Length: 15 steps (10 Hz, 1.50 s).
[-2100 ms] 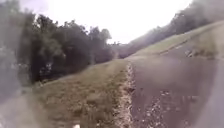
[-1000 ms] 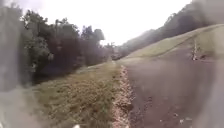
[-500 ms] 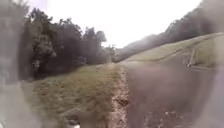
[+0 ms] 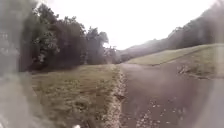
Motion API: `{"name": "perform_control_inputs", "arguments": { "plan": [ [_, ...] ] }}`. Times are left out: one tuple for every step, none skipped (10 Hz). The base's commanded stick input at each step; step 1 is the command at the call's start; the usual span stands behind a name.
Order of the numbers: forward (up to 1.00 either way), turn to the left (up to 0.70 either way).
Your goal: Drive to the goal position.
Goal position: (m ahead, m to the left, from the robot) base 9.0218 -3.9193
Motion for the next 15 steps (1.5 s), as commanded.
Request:
{"name": "perform_control_inputs", "arguments": {
  "plan": [
    [0.04, 0.0],
    [0.05, 0.0],
    [0.06, 0.0],
    [0.07, 0.0],
    [0.06, 0.0],
    [0.03, -0.23],
    [0.01, -0.53],
    [0.0, -0.68],
    [0.0, -0.68],
    [0.0, -0.68],
    [0.0, -0.68],
    [0.0, -0.67],
    [0.05, -0.53],
    [0.1, -0.4],
    [0.7, -0.14]
  ]
}}
